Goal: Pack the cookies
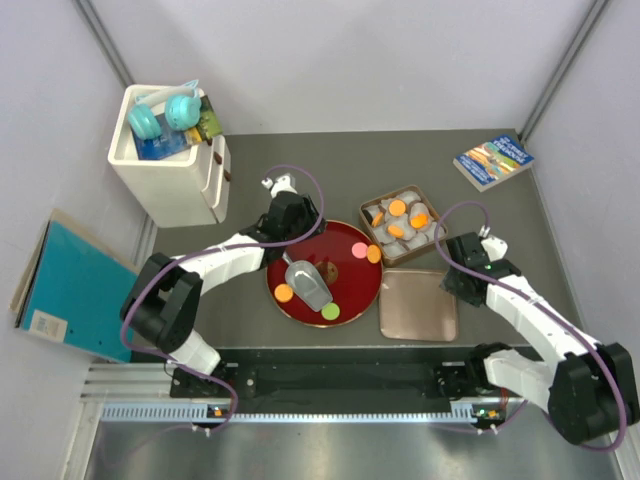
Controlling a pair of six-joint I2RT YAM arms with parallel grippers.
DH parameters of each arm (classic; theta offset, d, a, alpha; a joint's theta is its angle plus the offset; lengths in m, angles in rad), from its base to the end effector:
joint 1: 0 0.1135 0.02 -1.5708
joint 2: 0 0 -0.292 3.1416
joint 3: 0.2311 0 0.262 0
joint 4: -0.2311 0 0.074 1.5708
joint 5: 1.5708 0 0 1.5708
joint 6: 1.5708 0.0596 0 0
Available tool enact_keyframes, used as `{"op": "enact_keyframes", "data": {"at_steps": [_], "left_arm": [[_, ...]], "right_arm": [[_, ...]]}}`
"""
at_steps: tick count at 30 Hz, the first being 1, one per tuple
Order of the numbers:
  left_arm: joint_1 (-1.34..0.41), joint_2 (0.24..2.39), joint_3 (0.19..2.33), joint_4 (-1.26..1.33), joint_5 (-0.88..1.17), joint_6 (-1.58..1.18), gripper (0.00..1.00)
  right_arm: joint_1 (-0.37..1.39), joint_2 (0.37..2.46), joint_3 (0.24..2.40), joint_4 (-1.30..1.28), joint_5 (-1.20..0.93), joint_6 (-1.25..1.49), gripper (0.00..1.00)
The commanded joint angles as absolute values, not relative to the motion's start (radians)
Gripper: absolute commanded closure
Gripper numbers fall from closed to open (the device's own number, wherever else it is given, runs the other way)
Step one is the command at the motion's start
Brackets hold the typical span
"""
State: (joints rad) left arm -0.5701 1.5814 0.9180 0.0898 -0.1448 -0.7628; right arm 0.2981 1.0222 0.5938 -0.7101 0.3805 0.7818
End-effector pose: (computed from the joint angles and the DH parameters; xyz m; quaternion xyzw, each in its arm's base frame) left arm 0.3184 -0.1939 0.2236 -0.1187 0.8686 -0.2449 0.4142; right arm 0.1774 0.0314 0.1939 0.2691 0.9215 -0.0502 0.2756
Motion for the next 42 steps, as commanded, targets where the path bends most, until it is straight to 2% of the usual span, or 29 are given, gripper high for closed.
{"op": "enact_keyframes", "data": {"at_steps": [1,14,20,22,23,24,25,26,34,42], "left_arm": [[-0.572,1.562,0.894,0.175,-0.089,-0.816,0.48],[-0.572,1.549,0.877,0.175,-0.097,-0.828,0.48],[-0.575,1.545,0.862,0.178,-0.094,-0.830,0.48],[-0.575,1.543,0.859,0.176,-0.095,-0.830,0.48],[-0.575,1.543,0.856,0.176,-0.095,-0.830,0.48],[-0.575,1.542,0.854,0.176,-0.094,-0.831,0.48],[-0.575,1.542,0.853,0.176,-0.095,-0.831,0.48],[-0.577,1.540,0.853,0.176,-0.097,-0.833,0.48],[-0.581,1.536,0.845,0.172,-0.104,-0.824,0.48],[-0.583,1.525,0.839,0.161,-0.117,-0.815,0.48]], "right_arm": [[0.298,1.072,0.558,-0.692,0.417,0.847,0.50],[0.299,1.201,0.566,-0.644,0.330,0.825,0.53],[0.298,1.174,0.546,-0.638,0.284,0.839,0.62],[0.299,1.164,0.545,-0.646,0.282,0.839,0.75],[0.298,1.163,0.543,-0.649,0.284,0.839,0.76],[0.298,1.155,0.542,-0.650,0.282,0.841,0.88],[0.298,1.152,0.540,-0.652,0.282,0.839,0.96],[0.298,1.151,0.540,-0.658,0.282,0.839,1.00],[0.298,1.085,0.567,-0.735,0.279,0.827,1.00],[0.316,0.931,0.696,-0.874,0.242,0.804,1.00]]}}
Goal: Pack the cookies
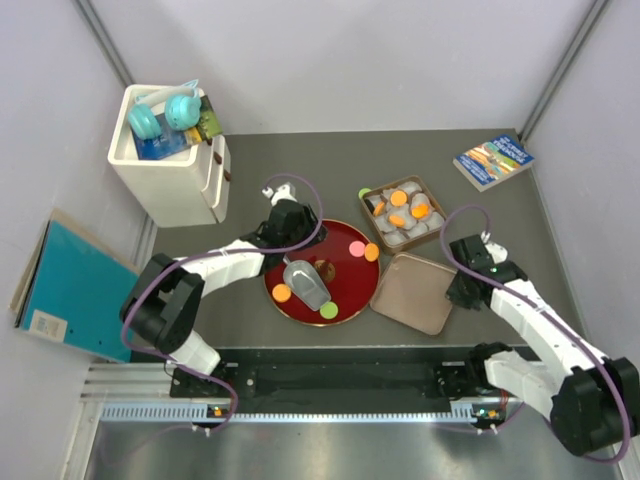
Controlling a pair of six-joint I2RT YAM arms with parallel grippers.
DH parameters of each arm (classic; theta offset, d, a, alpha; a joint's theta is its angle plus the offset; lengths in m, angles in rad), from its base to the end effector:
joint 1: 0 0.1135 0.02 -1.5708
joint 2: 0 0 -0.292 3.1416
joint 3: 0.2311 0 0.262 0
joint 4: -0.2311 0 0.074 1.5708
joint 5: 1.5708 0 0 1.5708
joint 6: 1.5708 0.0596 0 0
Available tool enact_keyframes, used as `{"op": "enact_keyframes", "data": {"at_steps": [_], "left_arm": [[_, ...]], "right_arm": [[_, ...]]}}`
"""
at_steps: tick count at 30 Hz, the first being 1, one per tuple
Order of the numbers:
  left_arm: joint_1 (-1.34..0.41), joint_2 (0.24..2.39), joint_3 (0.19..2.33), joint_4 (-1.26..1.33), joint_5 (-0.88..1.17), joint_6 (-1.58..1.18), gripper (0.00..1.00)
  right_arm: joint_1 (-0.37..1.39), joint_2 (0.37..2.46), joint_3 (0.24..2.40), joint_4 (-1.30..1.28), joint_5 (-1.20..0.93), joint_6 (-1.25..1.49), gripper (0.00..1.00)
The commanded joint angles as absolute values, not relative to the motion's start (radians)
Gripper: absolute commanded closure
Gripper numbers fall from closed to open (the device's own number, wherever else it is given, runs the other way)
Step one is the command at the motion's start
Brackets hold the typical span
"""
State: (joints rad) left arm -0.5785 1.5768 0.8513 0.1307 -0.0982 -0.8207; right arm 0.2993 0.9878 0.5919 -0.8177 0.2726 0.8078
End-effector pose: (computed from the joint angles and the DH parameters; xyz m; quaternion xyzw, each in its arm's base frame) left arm 0.3070 -0.1935 0.2065 -0.1294 0.8730 -0.2684 0.3862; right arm 0.1611 0.0329 0.1912 0.2686 0.9376 -0.0212 0.2200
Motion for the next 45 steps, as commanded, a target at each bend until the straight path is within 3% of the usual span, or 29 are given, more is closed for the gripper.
{"op": "enact_keyframes", "data": {"at_steps": [1,22,29,31,33,36,39,45], "left_arm": [[-0.583,1.525,0.841,0.157,-0.118,-0.813,0.48],[-0.594,1.477,0.891,0.095,-0.156,-0.801,0.48],[-0.591,1.451,0.913,0.129,-0.149,-0.798,0.47],[-0.584,1.433,0.929,0.146,-0.140,-0.790,0.40],[-0.566,1.414,0.942,0.201,-0.078,-0.773,0.28],[-0.525,1.396,0.939,0.327,0.085,-0.765,0.20],[-0.491,1.399,0.914,0.519,0.300,-0.764,0.19],[-0.471,1.446,0.855,0.797,0.524,-0.799,0.19]], "right_arm": [[0.322,0.927,0.724,-0.902,0.238,0.804,1.00],[0.345,0.736,1.077,-1.161,0.175,0.767,1.00],[0.345,0.729,1.091,-1.062,0.133,0.724,1.00],[0.345,0.735,1.074,-1.011,0.132,0.703,1.00],[0.345,0.742,1.052,-0.979,0.115,0.695,1.00],[0.345,0.755,1.042,-0.925,0.087,0.695,1.00],[0.345,0.773,1.043,-0.891,0.048,0.701,1.00],[0.345,0.805,1.094,-0.903,0.005,0.721,1.00]]}}
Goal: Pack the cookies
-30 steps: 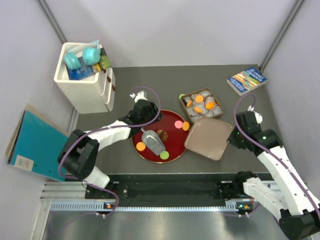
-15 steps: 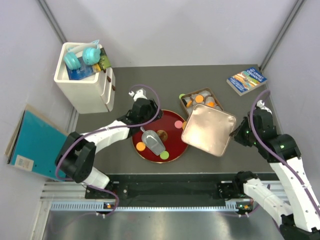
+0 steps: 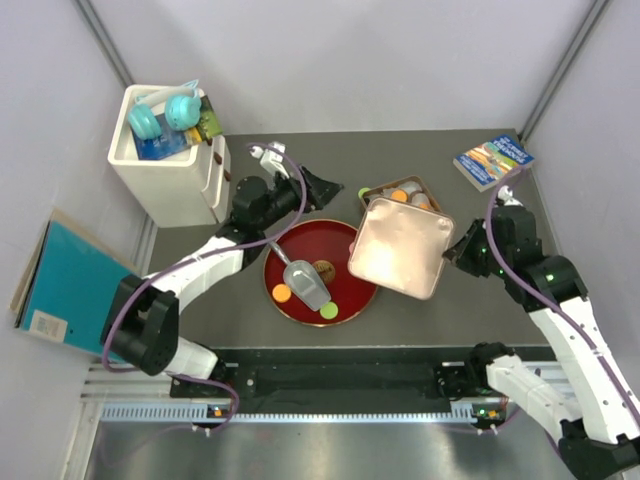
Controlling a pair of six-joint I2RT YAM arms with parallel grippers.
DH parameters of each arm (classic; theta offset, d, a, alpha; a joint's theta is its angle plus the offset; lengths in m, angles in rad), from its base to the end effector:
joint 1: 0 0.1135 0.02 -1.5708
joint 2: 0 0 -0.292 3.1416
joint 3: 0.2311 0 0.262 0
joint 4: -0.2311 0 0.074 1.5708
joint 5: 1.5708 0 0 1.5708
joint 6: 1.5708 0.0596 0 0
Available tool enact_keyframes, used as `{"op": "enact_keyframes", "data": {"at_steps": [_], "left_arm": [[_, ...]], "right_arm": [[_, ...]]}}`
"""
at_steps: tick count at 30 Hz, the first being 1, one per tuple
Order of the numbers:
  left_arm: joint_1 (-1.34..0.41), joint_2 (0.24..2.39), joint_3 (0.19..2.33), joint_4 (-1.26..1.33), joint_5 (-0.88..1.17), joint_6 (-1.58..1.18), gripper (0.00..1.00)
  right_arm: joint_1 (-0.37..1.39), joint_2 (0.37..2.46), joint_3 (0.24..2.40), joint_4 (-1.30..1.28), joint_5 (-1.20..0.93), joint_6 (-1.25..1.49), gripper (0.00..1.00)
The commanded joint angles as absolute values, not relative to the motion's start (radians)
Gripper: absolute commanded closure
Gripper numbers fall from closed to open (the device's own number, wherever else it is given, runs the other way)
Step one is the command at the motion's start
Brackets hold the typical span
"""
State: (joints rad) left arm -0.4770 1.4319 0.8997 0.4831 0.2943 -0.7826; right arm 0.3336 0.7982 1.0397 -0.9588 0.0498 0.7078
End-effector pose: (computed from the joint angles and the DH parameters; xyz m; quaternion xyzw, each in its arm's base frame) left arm 0.3125 -0.1809 0.3186 -0.0091 0.7235 -0.4876 0.4887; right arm 0.1428 0.0463 0.3541 0.1794 0.8922 0.1862 0.3702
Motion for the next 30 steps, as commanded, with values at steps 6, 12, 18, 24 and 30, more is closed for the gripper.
{"op": "enact_keyframes", "data": {"at_steps": [6,12,18,24,30], "left_arm": [[-0.466,1.511,0.787,1.186,0.616,-0.896,0.20],[-0.466,1.582,0.807,1.321,0.759,-0.979,0.23],[-0.466,1.578,0.788,1.342,0.779,-0.994,0.24],[-0.468,1.580,0.792,1.365,0.801,-1.028,0.25],[-0.485,1.603,0.795,1.401,0.834,-1.066,0.32]], "right_arm": [[0.345,0.838,1.178,-0.965,-0.040,0.719,1.00],[0.345,0.859,1.236,-0.994,-0.064,0.716,1.00],[0.345,0.870,1.241,-0.994,-0.087,0.719,1.00],[0.345,0.874,1.235,-0.985,-0.094,0.724,1.00],[0.345,0.887,1.226,-0.968,-0.104,0.726,1.00]]}}
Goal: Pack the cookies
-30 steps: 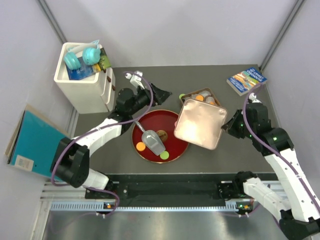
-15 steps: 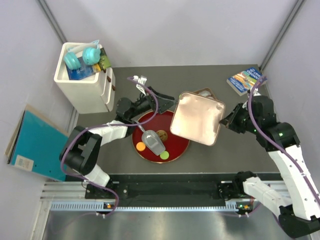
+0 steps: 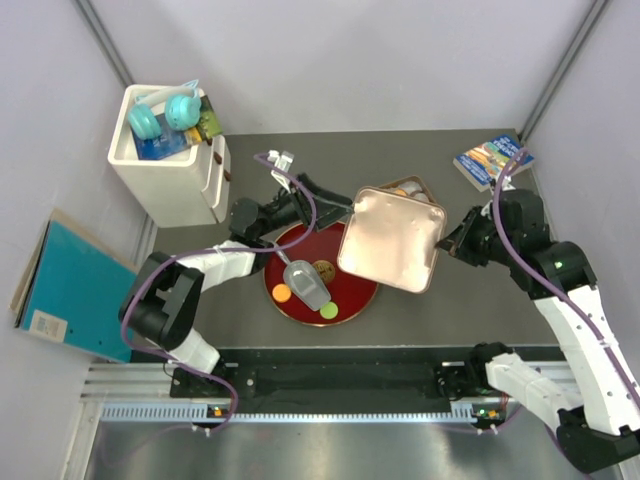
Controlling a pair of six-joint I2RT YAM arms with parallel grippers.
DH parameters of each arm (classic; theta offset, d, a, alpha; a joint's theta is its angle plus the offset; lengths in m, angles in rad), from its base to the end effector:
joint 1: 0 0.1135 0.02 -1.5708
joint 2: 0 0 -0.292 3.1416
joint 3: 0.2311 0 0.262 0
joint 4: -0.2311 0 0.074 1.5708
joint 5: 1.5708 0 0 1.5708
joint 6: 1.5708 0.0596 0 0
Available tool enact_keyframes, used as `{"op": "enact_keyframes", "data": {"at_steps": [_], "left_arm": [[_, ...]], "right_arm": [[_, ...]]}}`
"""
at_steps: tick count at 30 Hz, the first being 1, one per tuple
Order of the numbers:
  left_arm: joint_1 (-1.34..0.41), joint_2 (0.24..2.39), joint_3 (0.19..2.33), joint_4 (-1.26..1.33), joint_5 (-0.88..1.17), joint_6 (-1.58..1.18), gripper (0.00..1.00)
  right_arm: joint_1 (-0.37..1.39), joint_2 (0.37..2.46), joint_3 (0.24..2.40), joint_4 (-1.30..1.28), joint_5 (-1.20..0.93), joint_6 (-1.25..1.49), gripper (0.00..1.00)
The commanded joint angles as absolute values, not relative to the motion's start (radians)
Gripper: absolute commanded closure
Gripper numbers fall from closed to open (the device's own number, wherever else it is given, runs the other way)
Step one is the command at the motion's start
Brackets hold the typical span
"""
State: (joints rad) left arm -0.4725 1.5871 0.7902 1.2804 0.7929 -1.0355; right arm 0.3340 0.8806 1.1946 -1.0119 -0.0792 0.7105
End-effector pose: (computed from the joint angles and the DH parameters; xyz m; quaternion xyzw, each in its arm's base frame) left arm 0.2910 -0.1964 0.3189 0.1849 0.5502 -0.6860 0.4387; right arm 0.1499 0.0570 0.3888 0.1530 0.8927 0.2418 0.3482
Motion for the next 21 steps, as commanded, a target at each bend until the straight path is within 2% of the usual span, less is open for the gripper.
{"op": "enact_keyframes", "data": {"at_steps": [1,8,15,16,19,21], "left_arm": [[-0.495,1.606,0.795,1.402,0.842,-1.071,0.32],[-0.525,1.628,0.805,1.353,0.859,-1.060,0.36],[-0.538,1.624,0.822,1.322,0.870,-1.052,0.55],[-0.540,1.623,0.825,1.318,0.871,-1.051,0.63],[-0.540,1.620,0.825,1.312,0.874,-1.049,0.72],[-0.541,1.620,0.827,1.309,0.874,-1.051,0.74]], "right_arm": [[0.345,0.893,1.226,-0.965,-0.109,0.724,1.00],[0.345,0.928,1.246,-0.948,-0.127,0.713,1.00],[0.347,0.937,1.247,-0.940,-0.133,0.703,1.00],[0.345,0.937,1.247,-0.940,-0.133,0.703,1.00],[0.345,0.936,1.247,-0.942,-0.137,0.696,1.00],[0.345,0.934,1.247,-0.943,-0.140,0.695,1.00]]}}
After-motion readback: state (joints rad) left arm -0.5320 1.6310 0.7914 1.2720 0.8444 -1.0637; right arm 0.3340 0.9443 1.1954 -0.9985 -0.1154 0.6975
